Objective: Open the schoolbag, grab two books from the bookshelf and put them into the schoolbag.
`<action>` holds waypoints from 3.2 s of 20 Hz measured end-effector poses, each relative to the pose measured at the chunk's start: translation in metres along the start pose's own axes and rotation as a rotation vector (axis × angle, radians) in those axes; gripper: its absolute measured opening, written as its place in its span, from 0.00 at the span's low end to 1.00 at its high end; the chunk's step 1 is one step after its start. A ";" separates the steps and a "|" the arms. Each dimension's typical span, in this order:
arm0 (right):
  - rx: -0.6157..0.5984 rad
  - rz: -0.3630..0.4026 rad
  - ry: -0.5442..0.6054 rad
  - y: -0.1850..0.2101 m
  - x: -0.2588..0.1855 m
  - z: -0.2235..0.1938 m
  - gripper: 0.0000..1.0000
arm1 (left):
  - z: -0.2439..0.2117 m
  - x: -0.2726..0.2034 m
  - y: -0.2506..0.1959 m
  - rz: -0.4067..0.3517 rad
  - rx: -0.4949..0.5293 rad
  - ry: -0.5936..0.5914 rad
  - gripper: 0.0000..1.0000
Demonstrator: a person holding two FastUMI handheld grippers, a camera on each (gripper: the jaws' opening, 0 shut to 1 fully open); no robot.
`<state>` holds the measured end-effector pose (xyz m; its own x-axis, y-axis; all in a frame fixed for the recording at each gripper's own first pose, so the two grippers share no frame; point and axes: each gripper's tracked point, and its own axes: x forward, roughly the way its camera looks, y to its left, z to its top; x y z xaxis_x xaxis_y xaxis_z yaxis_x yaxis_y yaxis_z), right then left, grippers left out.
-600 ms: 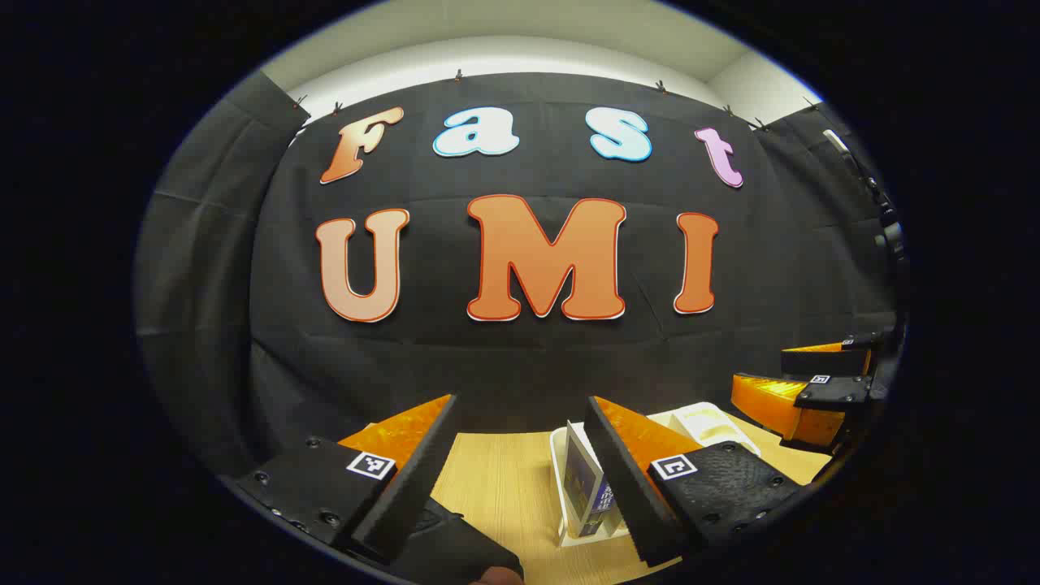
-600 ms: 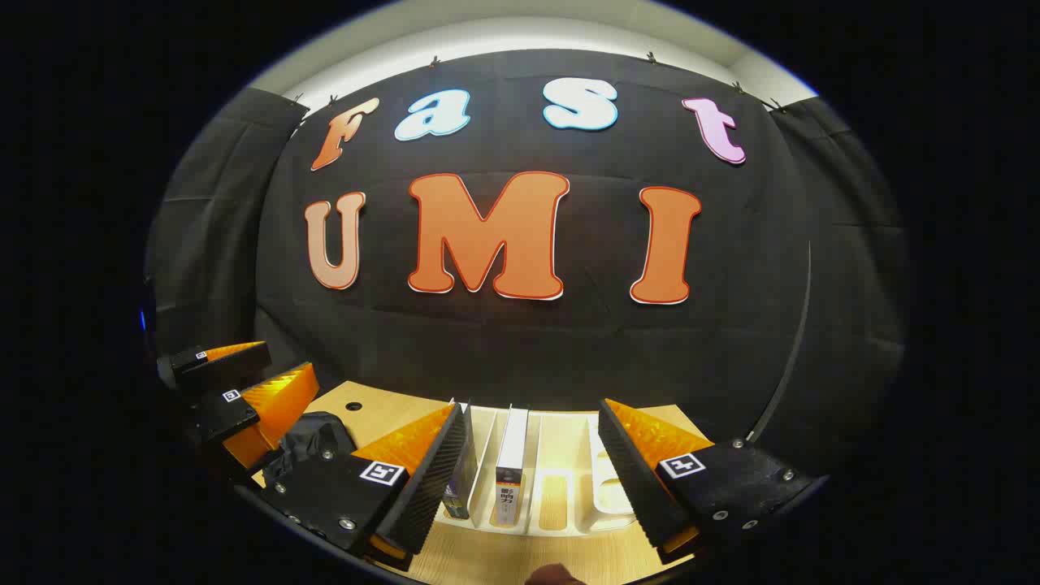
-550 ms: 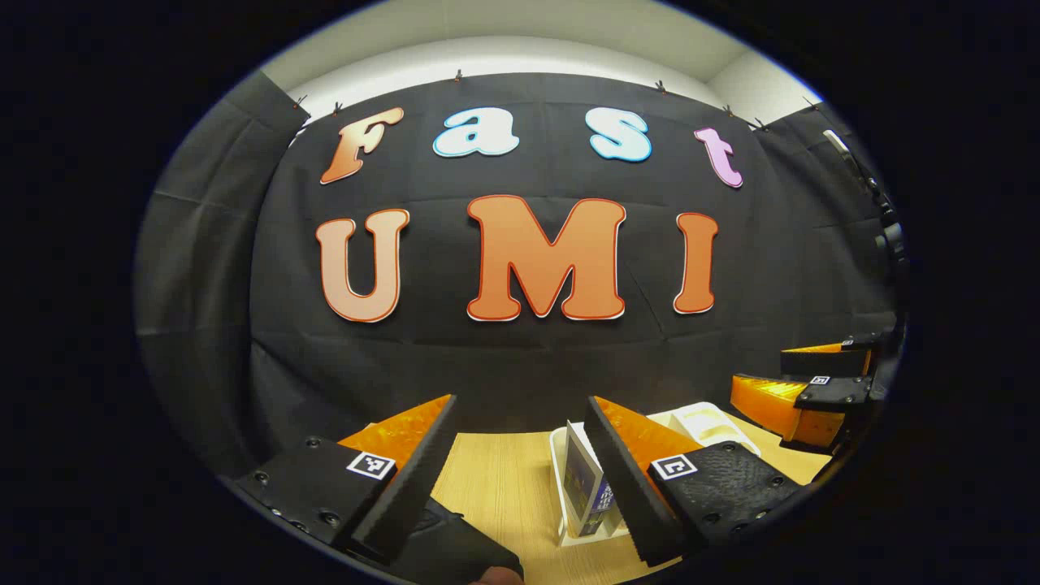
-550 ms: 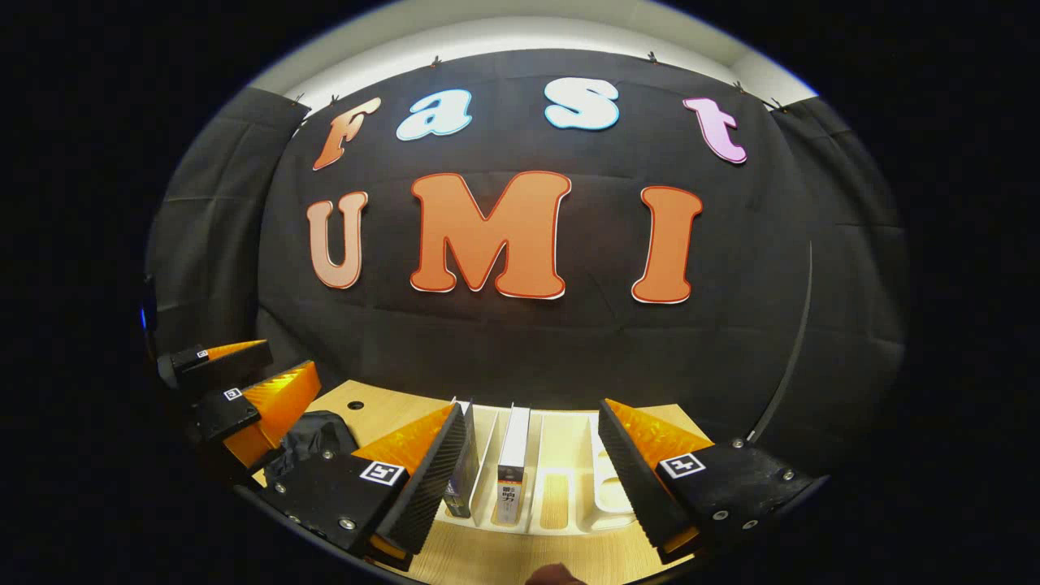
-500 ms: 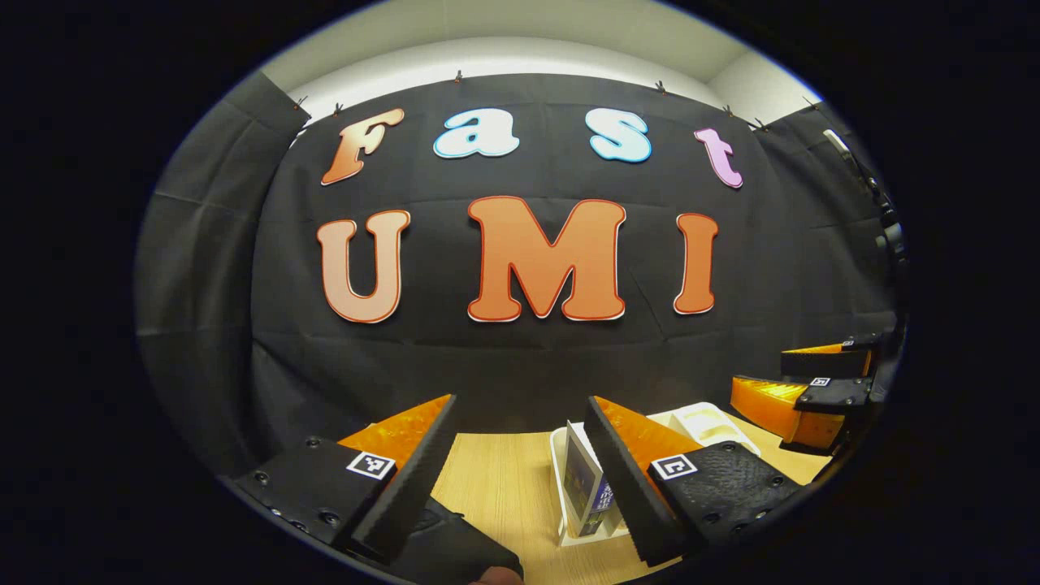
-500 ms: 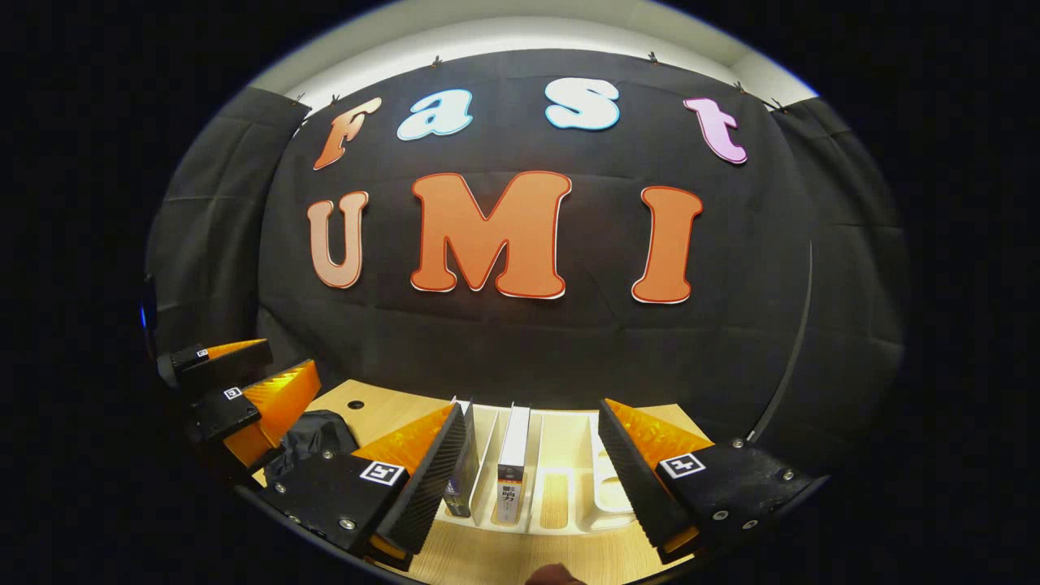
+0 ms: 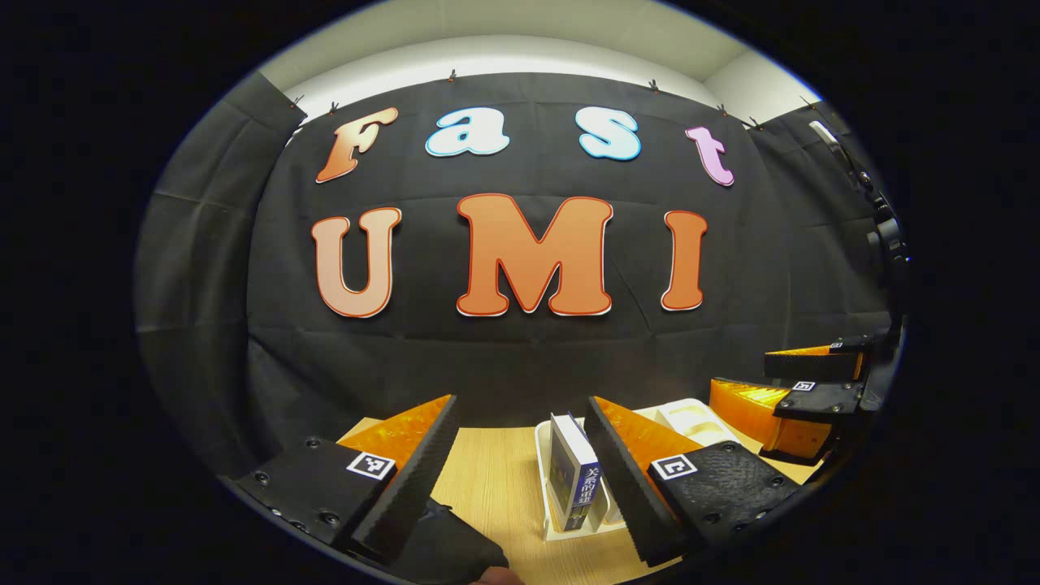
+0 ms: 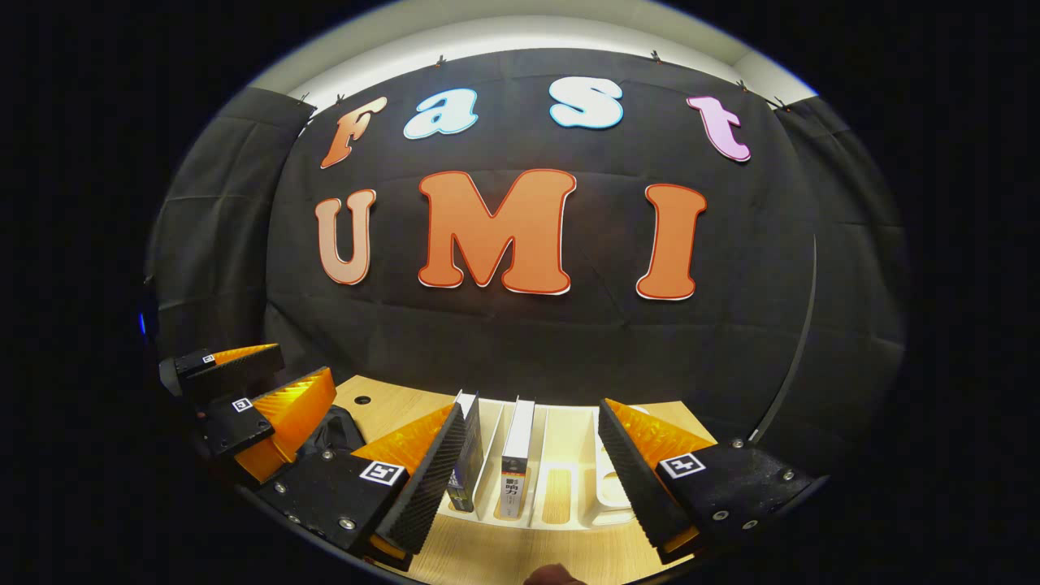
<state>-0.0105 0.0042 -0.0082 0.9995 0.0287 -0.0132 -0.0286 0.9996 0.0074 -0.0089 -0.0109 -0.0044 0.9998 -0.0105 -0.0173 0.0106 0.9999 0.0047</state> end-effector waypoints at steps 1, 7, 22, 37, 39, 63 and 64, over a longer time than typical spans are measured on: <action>0.001 0.003 0.003 0.002 -0.001 -0.001 0.98 | 0.000 -0.001 0.001 0.002 0.003 0.001 0.99; -0.007 -0.001 -0.001 0.001 -0.001 -0.001 0.98 | -0.002 -0.002 -0.006 -0.024 -0.036 0.009 0.99; -0.015 -0.021 0.016 -0.021 0.015 -0.010 0.98 | -0.017 -0.001 0.028 0.058 0.191 0.022 0.99; -0.056 0.019 0.045 -0.054 0.048 -0.040 0.98 | -0.103 -0.048 0.085 0.148 0.549 0.325 0.98; -0.060 0.020 0.049 -0.058 0.049 -0.044 0.98 | -0.116 -0.058 0.087 0.147 0.583 0.370 0.98; -0.047 -0.010 0.075 -0.055 0.054 -0.048 0.98 | -0.178 -0.076 0.167 0.215 0.914 0.603 0.92; -0.050 -0.007 0.072 -0.051 0.055 -0.046 0.98 | -0.181 -0.073 0.172 0.209 0.910 0.612 0.87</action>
<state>0.0449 -0.0453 -0.0551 0.9961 0.0201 -0.0854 -0.0239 0.9988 -0.0426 -0.0831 0.1630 -0.1837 0.8087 0.4127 -0.4192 0.1027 0.6026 0.7914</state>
